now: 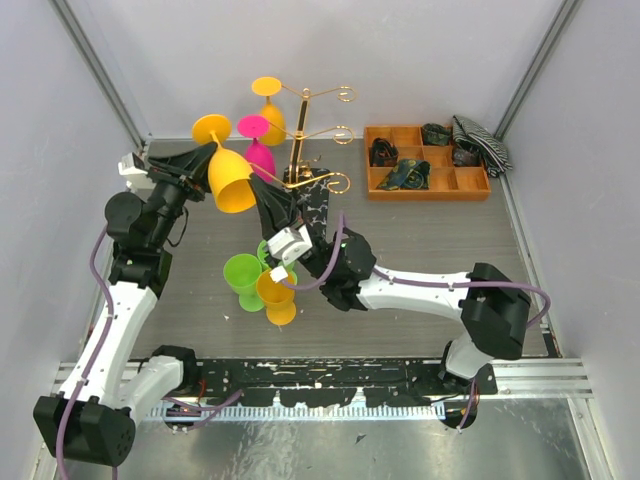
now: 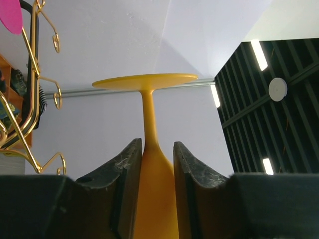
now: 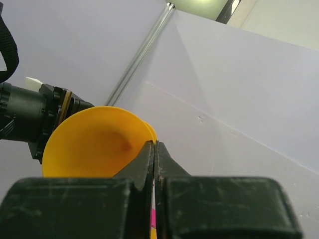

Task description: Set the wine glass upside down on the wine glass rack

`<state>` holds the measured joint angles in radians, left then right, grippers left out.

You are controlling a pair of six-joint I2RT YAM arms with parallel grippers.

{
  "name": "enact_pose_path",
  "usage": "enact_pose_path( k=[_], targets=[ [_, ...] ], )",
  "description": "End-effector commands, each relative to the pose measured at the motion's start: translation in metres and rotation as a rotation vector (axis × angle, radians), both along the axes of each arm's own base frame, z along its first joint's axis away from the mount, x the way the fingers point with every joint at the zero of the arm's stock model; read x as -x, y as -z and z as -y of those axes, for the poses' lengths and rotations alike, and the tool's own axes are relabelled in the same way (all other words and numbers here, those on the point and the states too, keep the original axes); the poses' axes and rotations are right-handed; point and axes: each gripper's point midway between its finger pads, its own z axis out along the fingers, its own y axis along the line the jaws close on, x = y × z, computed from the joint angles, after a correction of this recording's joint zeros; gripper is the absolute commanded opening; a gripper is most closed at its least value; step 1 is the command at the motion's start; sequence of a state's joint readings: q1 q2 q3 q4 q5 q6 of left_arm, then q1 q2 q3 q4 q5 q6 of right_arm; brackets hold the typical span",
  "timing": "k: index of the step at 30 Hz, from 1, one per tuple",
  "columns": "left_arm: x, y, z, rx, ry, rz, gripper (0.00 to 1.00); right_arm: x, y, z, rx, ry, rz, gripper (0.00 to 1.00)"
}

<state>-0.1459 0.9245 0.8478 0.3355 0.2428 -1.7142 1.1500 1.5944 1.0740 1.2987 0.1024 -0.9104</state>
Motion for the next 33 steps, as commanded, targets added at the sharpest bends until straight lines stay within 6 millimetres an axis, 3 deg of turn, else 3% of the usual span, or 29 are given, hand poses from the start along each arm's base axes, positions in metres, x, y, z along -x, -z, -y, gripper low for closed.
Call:
enact_pose_path(
  k=[1, 9, 18, 26, 33],
  targets=[
    [0.010, -0.008, 0.009, -0.002, 0.061, 0.055, 0.41, 0.018, -0.026, 0.015, -0.058, -0.059, 0.028, 0.01],
    [0.012, -0.013, 0.010, -0.001, 0.066, 0.068, 0.45, 0.022, -0.029, 0.017, -0.054, -0.082, 0.027, 0.01],
    [0.018, -0.031, 0.012, 0.006, 0.085, 0.164, 0.26, 0.025, -0.026, 0.014, -0.047, -0.107, 0.019, 0.01],
    [0.026, -0.054, 0.019, 0.004, 0.135, 0.346, 0.14, 0.027, -0.022, 0.029, -0.054, -0.093, -0.001, 0.01],
    [0.022, -0.057, 0.021, -0.049, 0.125, 0.442, 0.09, 0.022, -0.019, 0.054, -0.059, -0.018, -0.037, 0.21]
  ],
)
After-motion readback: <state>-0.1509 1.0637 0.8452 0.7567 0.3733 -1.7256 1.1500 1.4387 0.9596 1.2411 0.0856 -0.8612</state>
